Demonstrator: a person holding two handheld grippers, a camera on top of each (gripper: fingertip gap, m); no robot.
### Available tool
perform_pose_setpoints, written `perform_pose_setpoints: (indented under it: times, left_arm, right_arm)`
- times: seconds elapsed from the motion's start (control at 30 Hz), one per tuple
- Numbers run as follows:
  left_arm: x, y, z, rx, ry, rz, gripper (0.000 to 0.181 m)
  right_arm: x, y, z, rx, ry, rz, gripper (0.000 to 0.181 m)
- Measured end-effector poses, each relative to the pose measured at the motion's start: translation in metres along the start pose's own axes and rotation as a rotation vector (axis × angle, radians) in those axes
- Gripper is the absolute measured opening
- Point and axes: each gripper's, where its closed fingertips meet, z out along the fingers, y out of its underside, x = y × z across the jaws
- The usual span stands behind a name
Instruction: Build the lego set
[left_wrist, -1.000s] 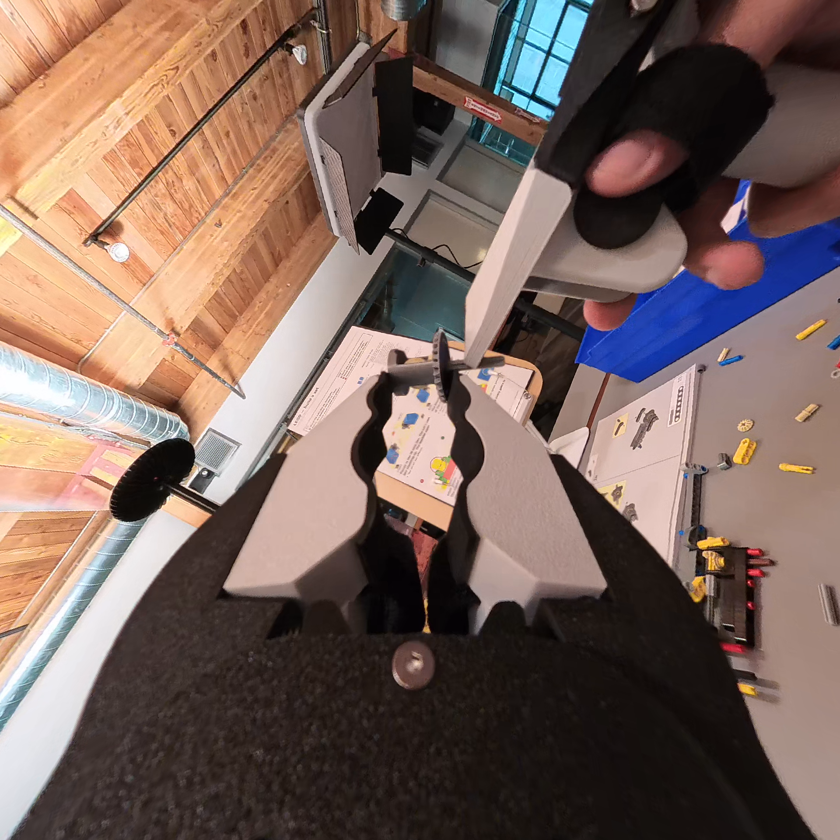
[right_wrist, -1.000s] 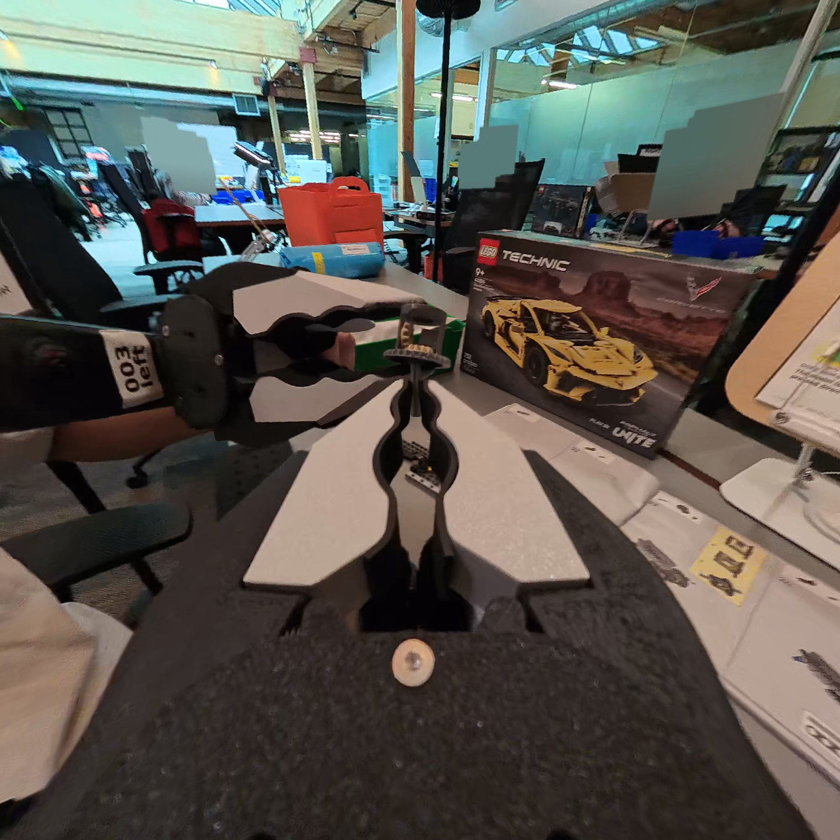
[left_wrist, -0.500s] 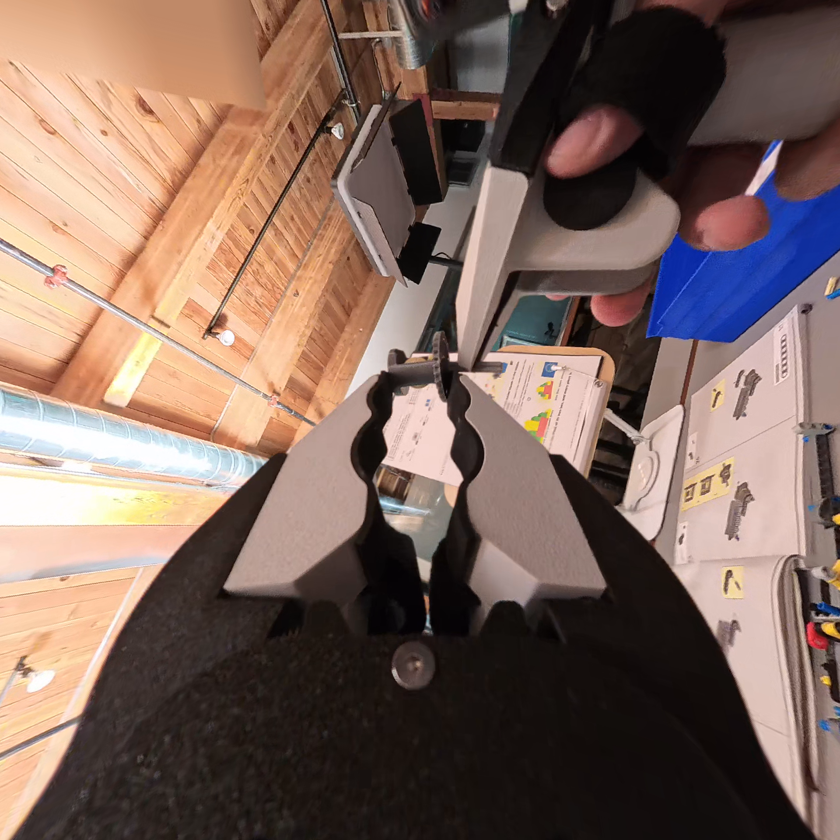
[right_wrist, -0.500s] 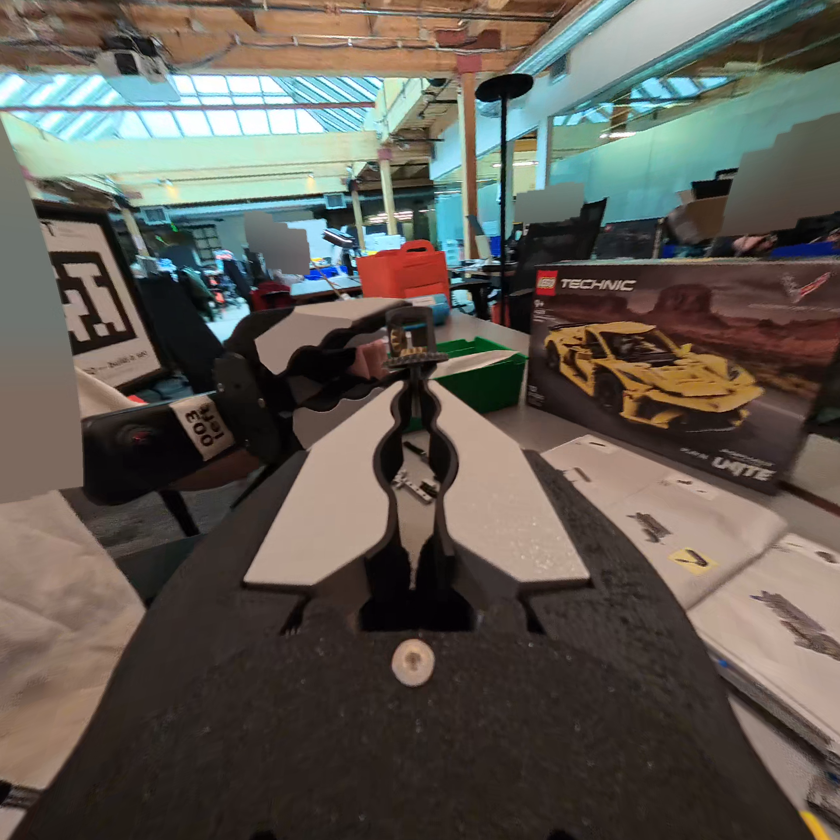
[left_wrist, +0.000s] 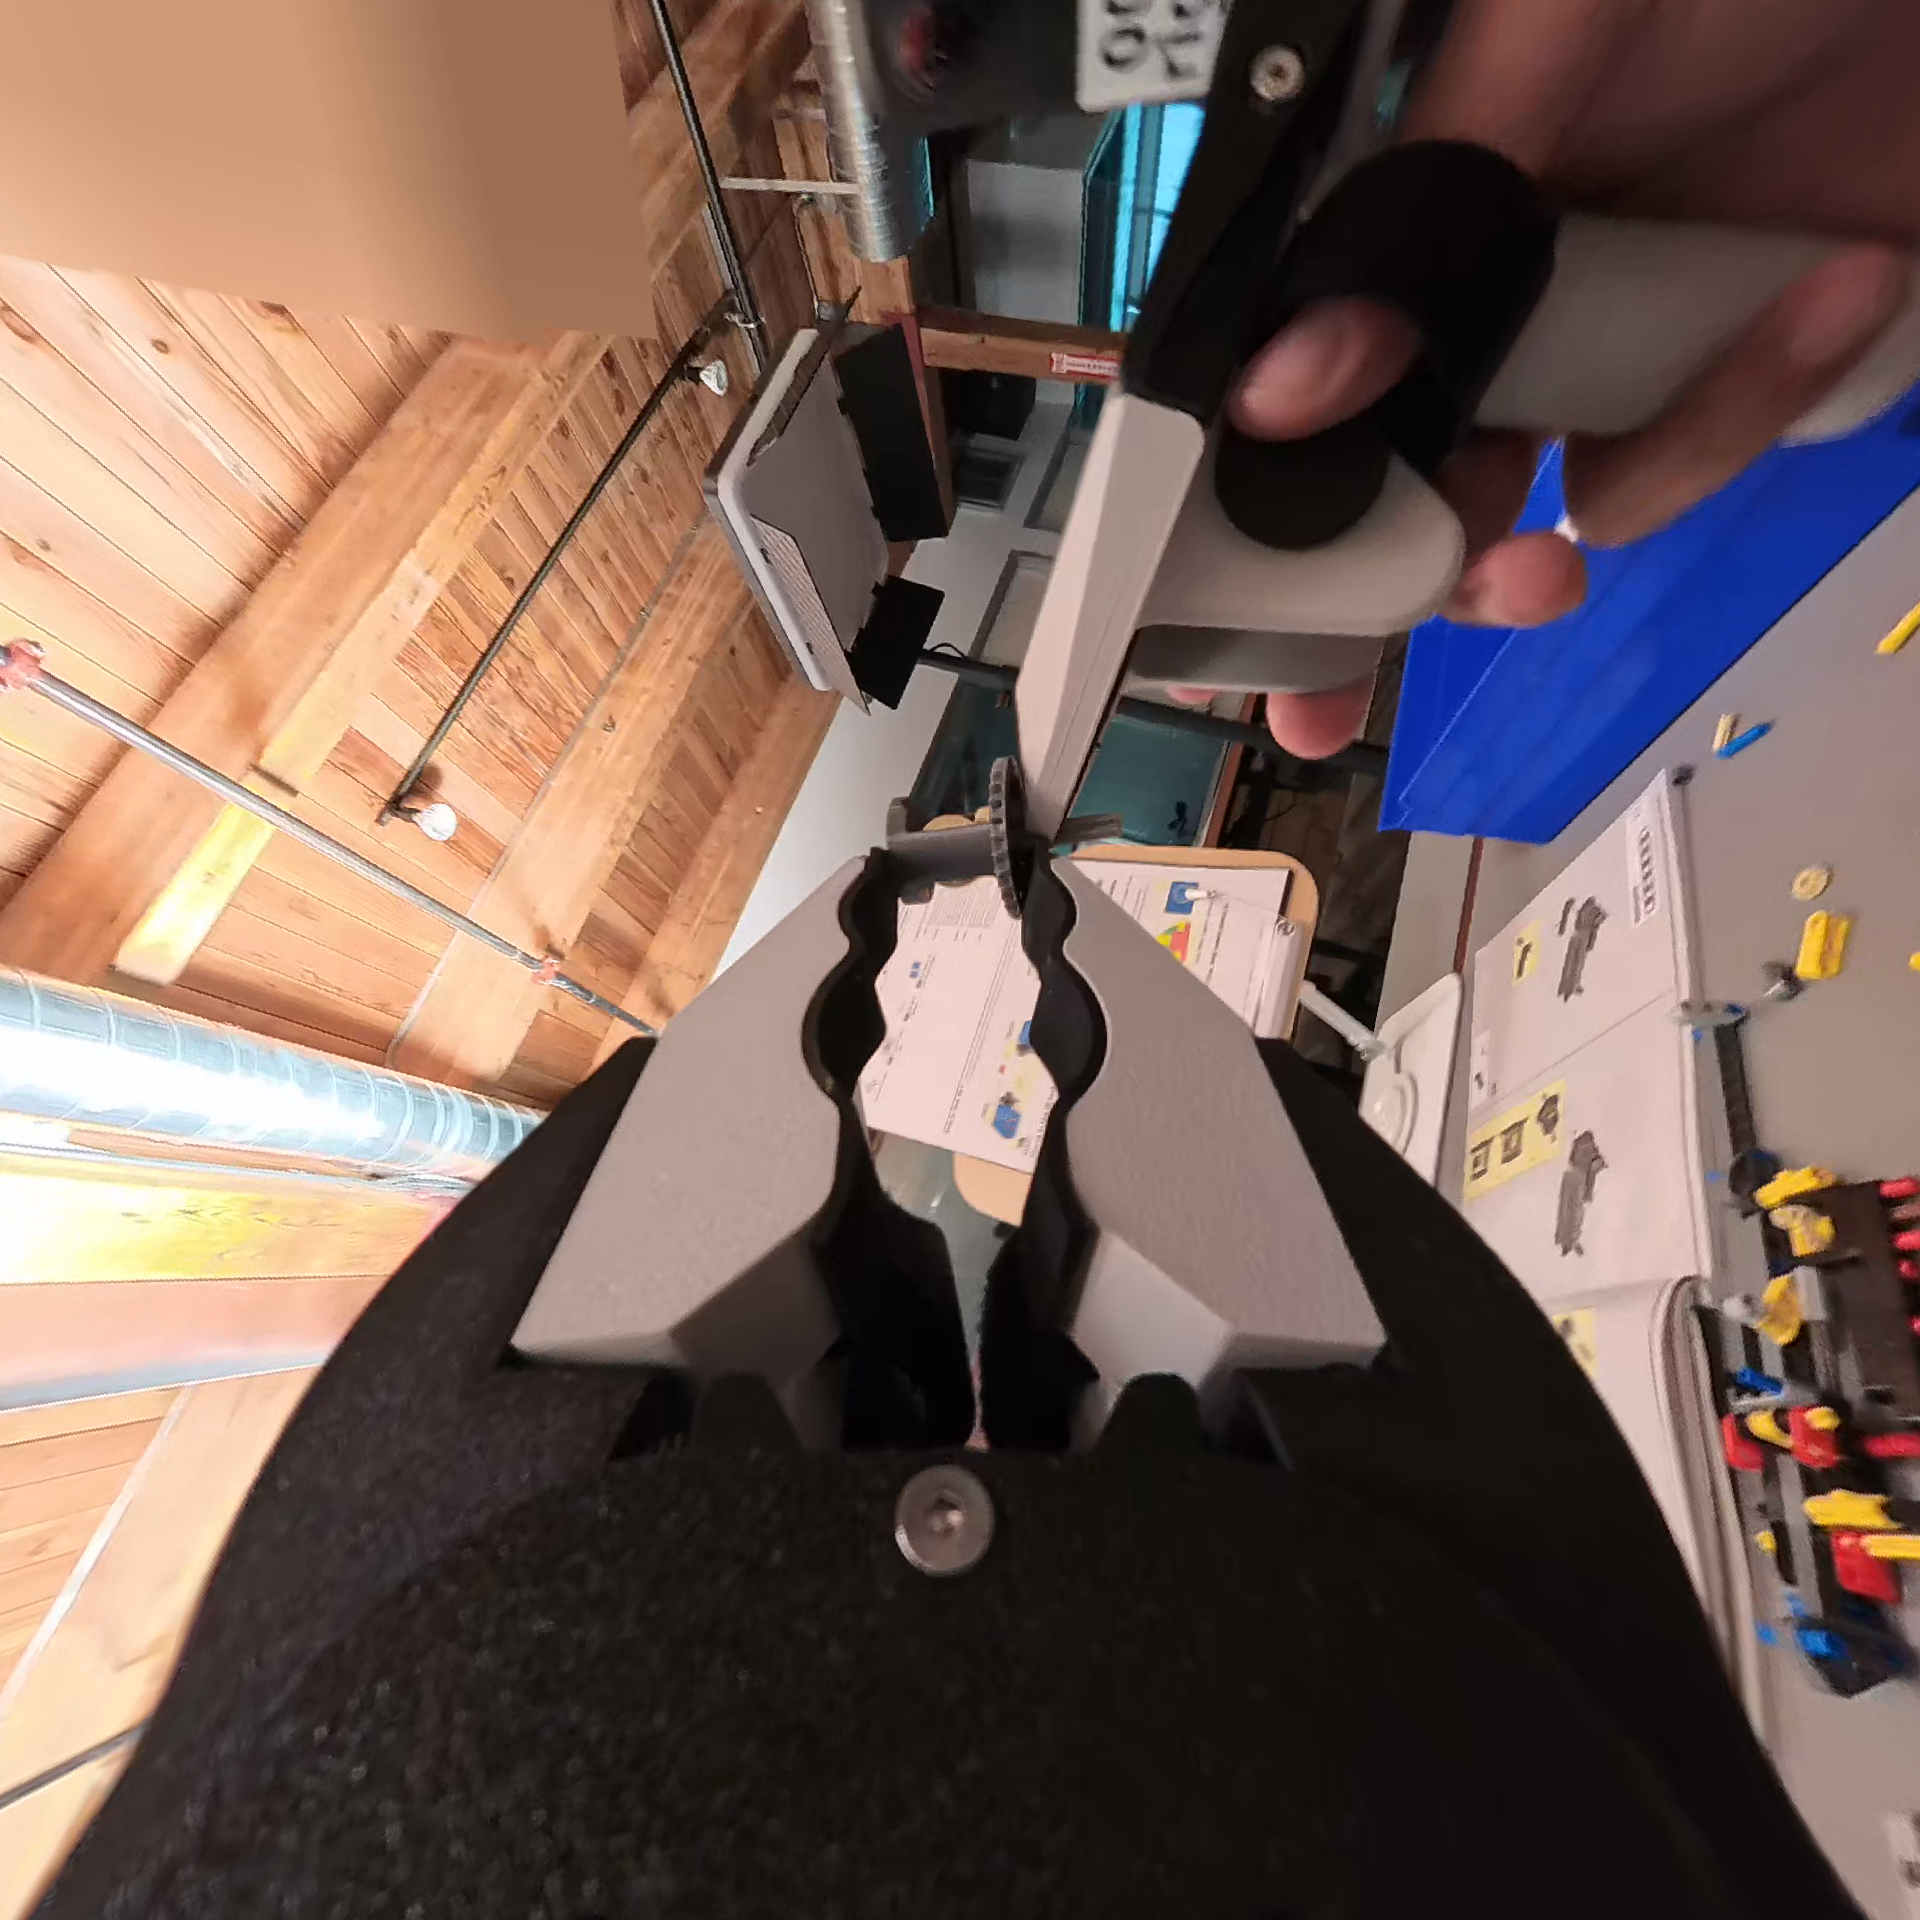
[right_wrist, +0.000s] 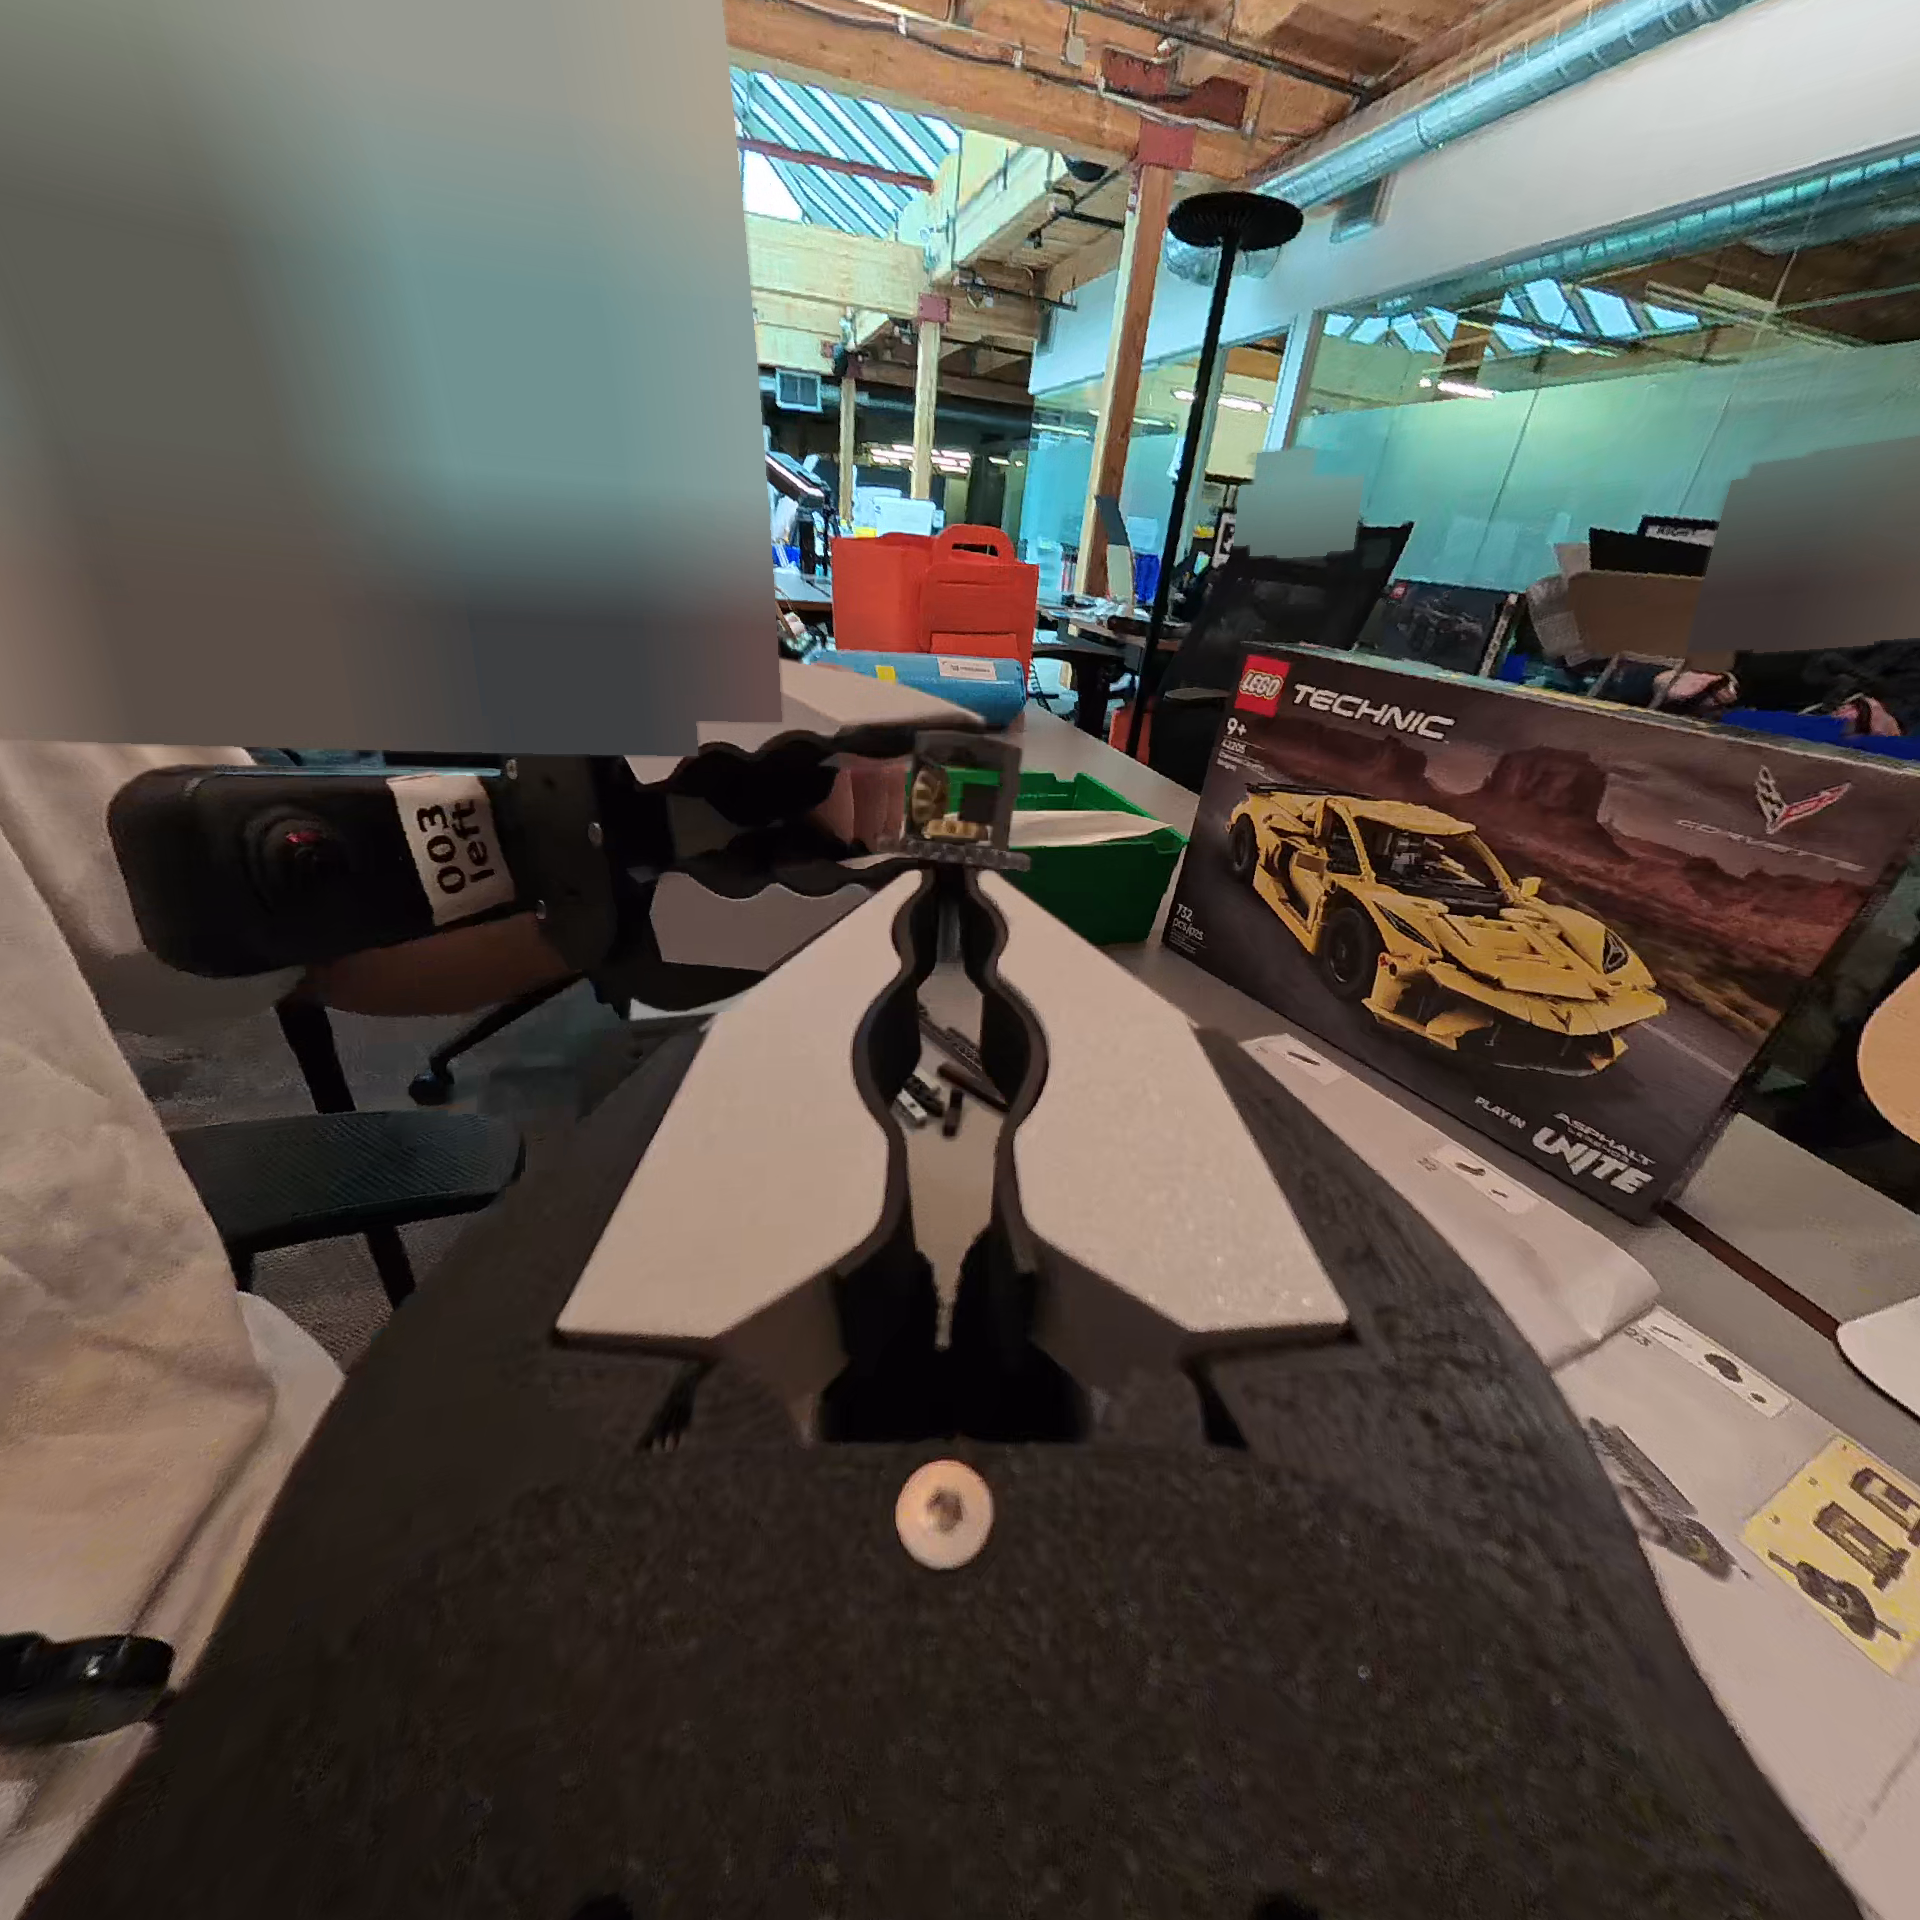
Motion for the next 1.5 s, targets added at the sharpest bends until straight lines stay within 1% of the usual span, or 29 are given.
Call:
perform_pose_setpoints:
  times: [0.1, 0.23, 0.33, 0.37, 0.43, 0.47, 0.53, 0.57, 0.6, 0.67, 0.7, 0.77, 0.8, 0.87, 1.0, 1.17, 1.27, 1.5]
  left_arm:
    - [0.001, -0.004, -0.003, 0.027, 0.012, -0.031, 0.022]
    - [0.001, -0.009, -0.006, 0.043, 0.001, -0.009, 0.023]
    - [0.002, -0.01, -0.007, 0.051, 0.015, -0.015, 0.023]
    - [0.003, -0.009, -0.008, 0.049, 0.019, -0.031, 0.023]
    - [0.003, -0.005, -0.008, 0.039, 0.033, -0.086, 0.023]
    - [0.002, -0.002, -0.008, 0.037, 0.038, -0.128, 0.023]
    - [0.002, 0.002, -0.008, 0.034, 0.063, -0.203, 0.023]
    - [0.001, 0.005, -0.008, 0.032, 0.079, -0.237, 0.023]
    - [0.002, 0.005, -0.007, 0.036, 0.114, -0.287, 0.023]
    - [0.002, 0.004, -0.007, 0.05, 0.177, -0.362, 0.023]
    - [0.002, 0.002, -0.007, 0.064, 0.199, -0.372, 0.023]
    - [0.003, -0.002, -0.007, 0.083, 0.256, -0.375, 0.022]
    - [0.003, -0.005, -0.007, 0.094, 0.274, -0.368, 0.022]
    - [0.003, -0.009, -0.008, 0.111, 0.29, -0.349, 0.022]
    - [0.007, -0.011, -0.008, 0.115, 0.314, -0.339, 0.023]
    - [0.005, -0.011, -0.009, 0.118, 0.299, -0.358, 0.023]
    - [0.005, -0.01, -0.008, 0.108, 0.287, -0.325, 0.022]
    - [0.01, -0.01, -0.01, 0.104, 0.301, -0.298, 0.022]
  right_arm:
    - [-0.005, 0.0, -0.002, 0.027, -0.079, 0.082, 0.003]
    - [-0.011, -0.001, -0.004, 0.068, -0.163, 0.158, 0.002]
    - [-0.014, 0.001, -0.005, 0.077, -0.151, 0.087, 0.004]
    - [-0.016, 0.001, -0.006, 0.076, -0.151, 0.064, 0.008]
    - [-0.017, 0.0, -0.01, 0.066, -0.148, 0.023, 0.016]
    - [-0.015, -0.001, -0.012, 0.056, -0.131, 0.001, 0.017]
    - [-0.012, -0.002, -0.016, 0.012, -0.109, -0.071, 0.018]
    - [-0.009, 0.0, -0.016, -0.042, -0.095, -0.123, 0.024]
    - [-0.006, 0.006, -0.015, -0.129, -0.075, -0.2, 0.033]
    - [0.002, 0.013, -0.011, -0.294, -0.02, -0.429, 0.041]
    - [0.006, 0.012, -0.009, -0.354, 0.006, -0.549, 0.044]
    - [0.008, 0.013, -0.005, -0.461, 0.007, -0.719, 0.053]
    - [0.008, 0.013, -0.003, -0.499, -0.003, -0.775, 0.057]
    - [0.004, 0.01, 0.001, -0.527, -0.04, -0.827, 0.061]
    - [-0.003, 0.011, 0.005, -0.564, -0.095, -0.857, 0.06]
    - [-0.007, 0.006, 0.008, -0.548, -0.067, -0.913, 0.045]
    - [-0.005, 0.007, 0.008, -0.561, -0.045, -0.936, 0.045]
    - [-0.004, 0.012, 0.006, -0.595, -0.058, -0.964, 0.044]
